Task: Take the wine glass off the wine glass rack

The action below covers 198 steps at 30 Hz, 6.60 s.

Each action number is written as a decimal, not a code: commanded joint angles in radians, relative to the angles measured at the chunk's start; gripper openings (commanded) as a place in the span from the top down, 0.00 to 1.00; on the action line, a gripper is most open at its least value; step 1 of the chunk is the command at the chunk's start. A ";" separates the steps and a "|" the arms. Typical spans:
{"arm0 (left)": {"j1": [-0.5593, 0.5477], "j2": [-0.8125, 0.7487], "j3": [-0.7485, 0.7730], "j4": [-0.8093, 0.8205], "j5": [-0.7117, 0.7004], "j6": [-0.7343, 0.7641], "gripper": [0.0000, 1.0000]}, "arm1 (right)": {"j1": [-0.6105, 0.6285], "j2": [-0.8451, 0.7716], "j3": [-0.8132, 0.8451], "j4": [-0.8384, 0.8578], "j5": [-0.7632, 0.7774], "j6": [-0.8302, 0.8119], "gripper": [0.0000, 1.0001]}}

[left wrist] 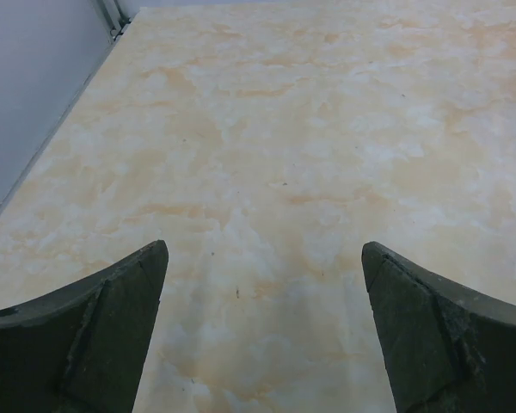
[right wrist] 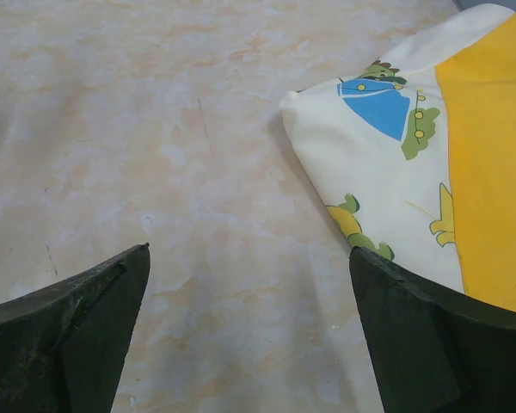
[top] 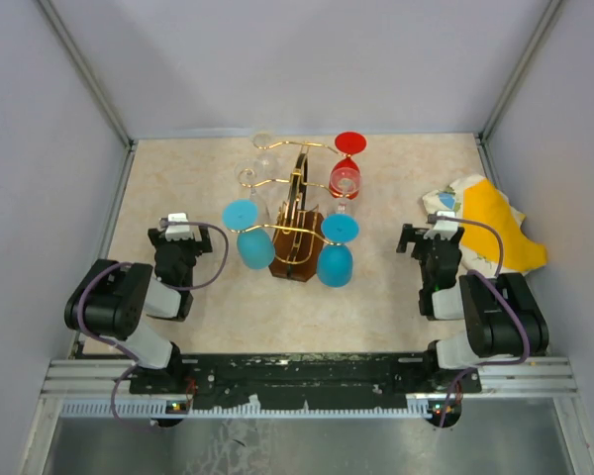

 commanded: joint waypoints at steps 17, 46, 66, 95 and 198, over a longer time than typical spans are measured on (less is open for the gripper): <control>0.005 0.011 0.012 0.026 0.006 -0.015 0.00 | 0.001 -0.004 0.013 0.076 0.001 -0.019 0.01; 0.005 0.009 0.012 0.026 0.006 -0.015 0.00 | 0.001 -0.087 0.053 -0.065 0.061 -0.003 0.01; 0.005 0.010 0.012 0.026 0.005 -0.015 0.00 | 0.002 -0.106 0.179 -0.357 0.136 0.028 0.01; 0.005 0.010 0.012 0.025 0.005 -0.016 0.00 | -0.147 -0.028 0.537 -1.033 0.104 0.230 0.01; 0.005 0.010 0.012 0.026 0.006 -0.015 0.00 | -0.032 -0.082 0.743 -1.417 -0.324 0.224 0.01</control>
